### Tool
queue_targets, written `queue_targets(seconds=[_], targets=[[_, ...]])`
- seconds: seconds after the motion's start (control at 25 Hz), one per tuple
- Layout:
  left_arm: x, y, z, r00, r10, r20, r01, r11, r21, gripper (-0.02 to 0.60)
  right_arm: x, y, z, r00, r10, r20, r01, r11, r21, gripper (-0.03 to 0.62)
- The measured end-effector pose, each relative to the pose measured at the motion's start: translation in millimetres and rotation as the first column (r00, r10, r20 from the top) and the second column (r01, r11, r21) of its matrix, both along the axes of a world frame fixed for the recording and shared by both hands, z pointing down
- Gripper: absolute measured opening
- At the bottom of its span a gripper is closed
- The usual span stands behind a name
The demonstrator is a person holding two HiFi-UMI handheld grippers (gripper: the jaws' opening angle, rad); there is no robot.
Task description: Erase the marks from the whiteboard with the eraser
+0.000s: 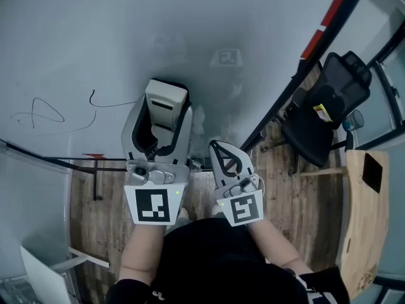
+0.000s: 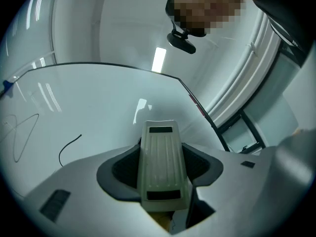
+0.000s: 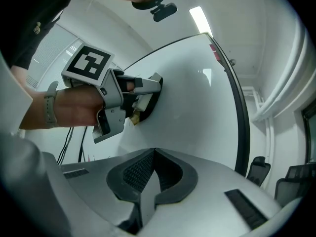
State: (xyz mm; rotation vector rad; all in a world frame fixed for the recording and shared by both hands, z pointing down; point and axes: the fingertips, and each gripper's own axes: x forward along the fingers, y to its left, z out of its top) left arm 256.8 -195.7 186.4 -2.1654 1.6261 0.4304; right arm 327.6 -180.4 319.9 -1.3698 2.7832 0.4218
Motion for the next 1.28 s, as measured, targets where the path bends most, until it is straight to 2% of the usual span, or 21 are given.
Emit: queue_targets(seconds=[0.08,0.2,0.24,0.52,0.64,0.84,1.12,1.2,1.28], targets=[[1,-2,1,0.999,-0.053,0.004,0.052,0.998,0.016,0.262,-2,-1,5,0.999,-0.037,-0.019,0.037,0.999,-0.009,0.028],[2,-4,3,0.993,-0.115,0.022,0.113,0.992,0.050,0.262,-6,1,24,0.982,-0.103,-0.159,0.096,0.994,-0.047,0.028],[3,-4,4,0.991,-0.130,0.031,0.128,0.990,0.060,0.262,-7,2,28,0.978,-0.119,-0.173,0.111,0.992,-0.053,0.028],[-9,-5,7,0.975,-0.193,0.115,0.182,0.979,0.093,0.262,-26,-2,28,0.975,-0.158,-0.158,0.151,0.987,-0.050,0.028],[-37,-5,7,0.972,-0.213,0.102,0.203,0.974,0.097,0.262,-41,-4,16,0.987,-0.151,-0.049,0.150,0.988,-0.025,0.028],[-92,-3,7,0.962,-0.247,0.112,0.235,0.966,0.112,0.264,-74,0,12,0.988,-0.151,-0.026,0.150,0.988,-0.020,0.028],[-203,6,6,0.951,-0.311,0.001,0.309,0.946,0.100,0.264,-117,13,11,0.986,-0.162,-0.026,0.162,0.987,-0.018,0.028],[-228,7,9,0.952,-0.302,-0.056,0.306,0.949,0.071,0.264,-126,17,11,0.986,-0.165,-0.021,0.165,0.986,-0.021,0.028],[-238,7,10,0.955,-0.285,-0.085,0.290,0.956,0.048,0.263,-132,22,10,0.986,-0.167,-0.018,0.167,0.986,-0.018,0.027]])
